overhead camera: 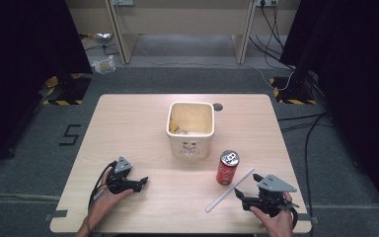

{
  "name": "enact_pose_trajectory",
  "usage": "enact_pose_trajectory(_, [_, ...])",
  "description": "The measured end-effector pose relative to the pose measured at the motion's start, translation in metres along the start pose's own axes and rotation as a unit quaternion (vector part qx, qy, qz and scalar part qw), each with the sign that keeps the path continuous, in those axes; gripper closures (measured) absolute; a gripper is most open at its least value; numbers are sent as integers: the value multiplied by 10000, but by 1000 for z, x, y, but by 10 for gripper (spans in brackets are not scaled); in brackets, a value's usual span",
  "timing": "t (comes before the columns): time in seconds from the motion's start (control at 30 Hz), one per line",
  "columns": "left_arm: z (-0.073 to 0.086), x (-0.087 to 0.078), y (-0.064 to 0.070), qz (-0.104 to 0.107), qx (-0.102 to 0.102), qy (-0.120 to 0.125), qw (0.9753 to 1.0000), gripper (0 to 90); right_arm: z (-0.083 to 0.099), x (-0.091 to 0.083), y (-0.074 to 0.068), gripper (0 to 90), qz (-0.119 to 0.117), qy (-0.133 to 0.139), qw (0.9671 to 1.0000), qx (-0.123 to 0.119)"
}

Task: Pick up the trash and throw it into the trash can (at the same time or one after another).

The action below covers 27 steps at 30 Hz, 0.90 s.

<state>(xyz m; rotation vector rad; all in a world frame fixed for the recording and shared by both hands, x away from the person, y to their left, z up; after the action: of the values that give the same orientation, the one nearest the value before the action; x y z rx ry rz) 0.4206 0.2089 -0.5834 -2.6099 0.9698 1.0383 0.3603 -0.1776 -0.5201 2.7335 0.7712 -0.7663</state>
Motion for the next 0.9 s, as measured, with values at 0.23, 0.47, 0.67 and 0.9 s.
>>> enact_pose_trajectory(0.23, [0,0,0,-1,1,0,10000,143,-6,8,-6,149,-54,-46,9999,-123])
enact_pose_trajectory(0.47, [0,0,0,-1,0,0,10000,143,-11,21,-7,150,-45,-57,9999,-132])
enact_pose_trajectory(0.67, [0,0,0,-1,-2,2,10000,143,-15,33,-9,152,-89,-51,9999,-82])
enact_pose_trajectory(0.9, [0,0,0,-1,0,1,10000,143,-16,41,-11,161,-127,-60,9998,-108])
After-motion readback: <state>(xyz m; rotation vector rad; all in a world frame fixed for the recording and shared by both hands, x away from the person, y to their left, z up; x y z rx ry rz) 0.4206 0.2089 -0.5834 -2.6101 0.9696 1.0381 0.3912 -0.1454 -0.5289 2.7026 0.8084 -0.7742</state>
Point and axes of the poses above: each handheld gripper's, and its own axes: x roughly forward along the jaws, z roughly out of its underside, y roughly to its right, the point moved 9 cm from there along x, roughly forward along the jaws, and after that the axes turned 5 degrees about z, right-handed, at the moved point
